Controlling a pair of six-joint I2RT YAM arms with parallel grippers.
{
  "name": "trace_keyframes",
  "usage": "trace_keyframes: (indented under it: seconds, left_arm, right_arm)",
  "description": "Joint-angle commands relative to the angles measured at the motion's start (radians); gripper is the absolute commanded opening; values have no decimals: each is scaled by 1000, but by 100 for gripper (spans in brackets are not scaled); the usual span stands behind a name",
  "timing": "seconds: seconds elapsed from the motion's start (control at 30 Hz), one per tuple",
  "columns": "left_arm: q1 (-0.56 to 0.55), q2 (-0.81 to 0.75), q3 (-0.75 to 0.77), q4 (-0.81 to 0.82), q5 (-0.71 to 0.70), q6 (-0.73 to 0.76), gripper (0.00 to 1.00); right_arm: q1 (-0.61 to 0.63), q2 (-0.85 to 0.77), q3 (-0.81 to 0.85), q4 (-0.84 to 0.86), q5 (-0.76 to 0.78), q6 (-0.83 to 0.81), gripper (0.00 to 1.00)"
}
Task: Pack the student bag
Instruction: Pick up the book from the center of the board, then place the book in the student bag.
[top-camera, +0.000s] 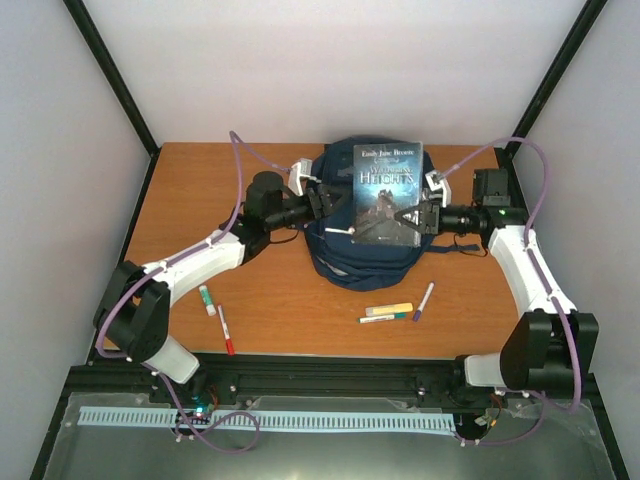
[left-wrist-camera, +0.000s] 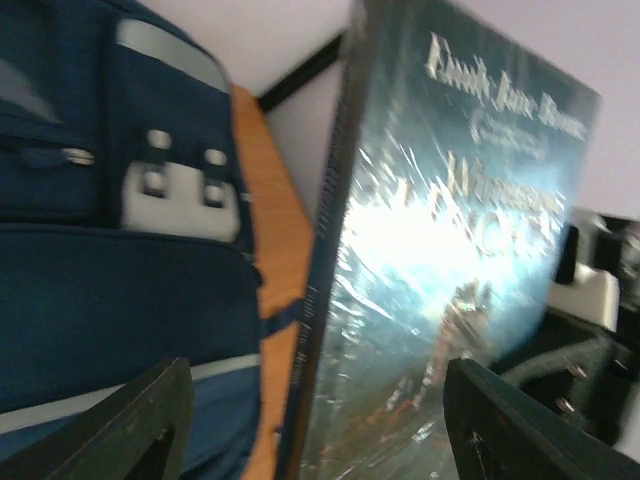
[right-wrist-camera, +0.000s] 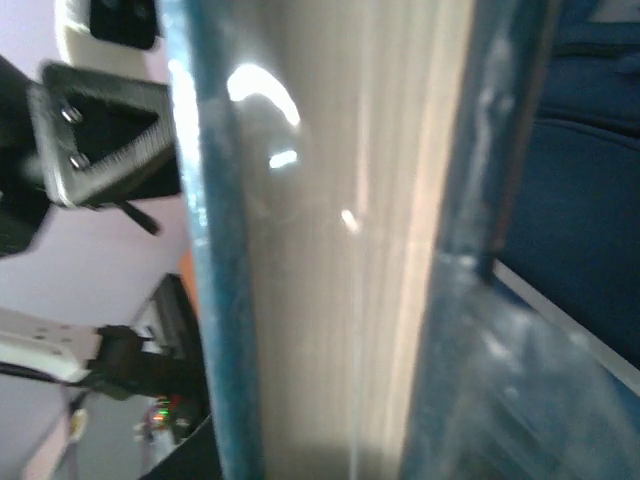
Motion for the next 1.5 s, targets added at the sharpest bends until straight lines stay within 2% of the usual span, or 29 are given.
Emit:
trace_keyframes:
  seconds: [0.0,0.1,0.17,0.27,0.47,0.73,0.9,1.2,1.4,1.47]
  left_arm:
    - [2,8,117,-300,-217,159,70]
    - [30,90,190,-422,-282,165,60]
    - [60,146,218,-439,-283,132,54]
    - [93,228,271,-441,-304,120,54]
    - [129,430,515,-560,-352,161,54]
    - [168,647,752,-668,-393,193,55]
    - [190,748,885,-737,-428,244,52]
    - [223,869,1040,-795,-308,318,51]
    - [223,897,1060,-791,-276,330,43]
    - [222,903,1062,-789,-267,336,36]
  right_arm:
    - [-29,-120,-67,49,127,-161,3]
    - [-35,-192,-148,86,201,-202,3]
    - [-35,-229,-171,94,238,-217,3]
    - [-35,-259,-165,74,293,-235,3]
    - [-38,-272,-152,33,313,-242,3]
    - [-45,-379,-246,79,367,-249,3]
    - [-51,-387,-252,78,378,-256,3]
    - [-55,-369,-264,91,385,-264,3]
    - [-59,-364,-266,93,394,-262,3]
    - [-64,-366,-267,94,394,-262,3]
